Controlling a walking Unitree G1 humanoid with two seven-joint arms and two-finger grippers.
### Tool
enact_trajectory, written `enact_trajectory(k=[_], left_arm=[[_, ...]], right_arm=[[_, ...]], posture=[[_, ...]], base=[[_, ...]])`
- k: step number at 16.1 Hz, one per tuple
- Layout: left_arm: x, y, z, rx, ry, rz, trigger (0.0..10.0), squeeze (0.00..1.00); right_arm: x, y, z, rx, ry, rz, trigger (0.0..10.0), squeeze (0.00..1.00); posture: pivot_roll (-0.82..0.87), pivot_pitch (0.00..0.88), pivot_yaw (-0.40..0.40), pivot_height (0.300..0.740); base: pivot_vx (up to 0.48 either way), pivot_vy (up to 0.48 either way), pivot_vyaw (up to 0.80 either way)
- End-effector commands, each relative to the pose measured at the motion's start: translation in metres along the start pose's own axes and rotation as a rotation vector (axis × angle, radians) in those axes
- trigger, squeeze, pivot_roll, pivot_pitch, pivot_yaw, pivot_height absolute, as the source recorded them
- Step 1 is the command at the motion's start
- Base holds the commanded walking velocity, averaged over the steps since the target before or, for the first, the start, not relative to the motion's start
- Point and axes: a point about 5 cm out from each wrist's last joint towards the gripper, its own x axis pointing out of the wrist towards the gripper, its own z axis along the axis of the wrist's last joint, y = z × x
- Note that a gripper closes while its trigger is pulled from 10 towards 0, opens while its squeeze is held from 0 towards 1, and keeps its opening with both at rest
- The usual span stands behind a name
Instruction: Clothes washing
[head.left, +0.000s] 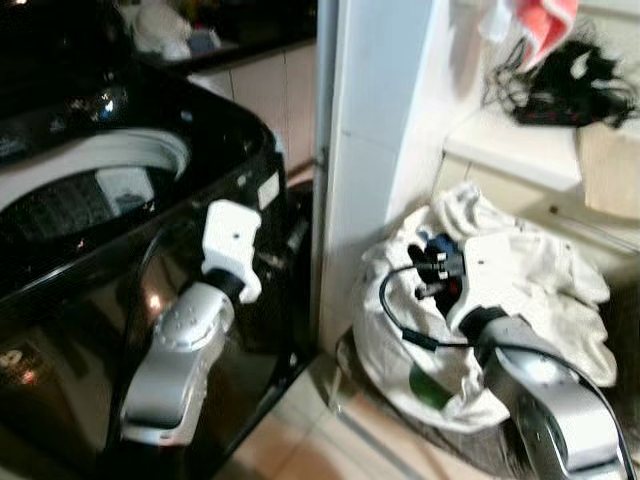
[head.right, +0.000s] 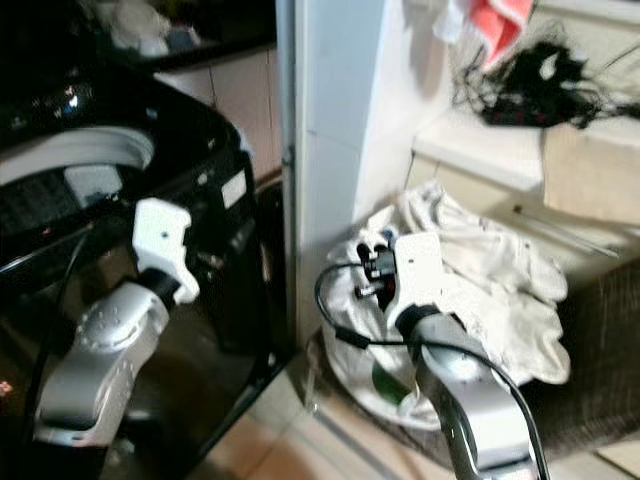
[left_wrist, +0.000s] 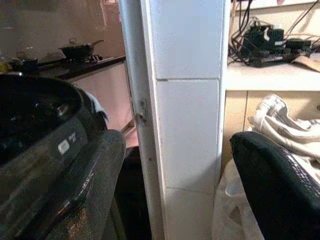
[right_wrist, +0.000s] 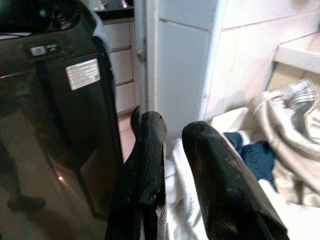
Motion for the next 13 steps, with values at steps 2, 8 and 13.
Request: enact_trajectory(k=[2,8,13], left_arm=[[0.001,0.0,0.006,0.002,-0.023,-0.003,10.0,0.0],[-0.001,0.001,0.006,0.003,-0.029,0.002,10.0,0.0],[-0.002,-0.003,0.006,-0.03,-0.027,-0.057,10.0,0.0]], right_arm=[[0.002,0.0,-0.001,-0.073,0.021,0.019,10.0,0.0],[0.0,-0.003,-0.004,-0.042,0.03,-0.01,10.0,0.0],[0.0,-0.016,-0.008,-0.054,0.084,-0.117,10.0,0.0]], posture=[[-0.06,0.0,-0.002,0.74],[-0.06,0.0,-0.001,0.74],[-0.06,0.0,0.003,0.74]], base=[[0.371,0.0,0.24],[0.242,0.0,0.4],[0.0,0.0,0.0]])
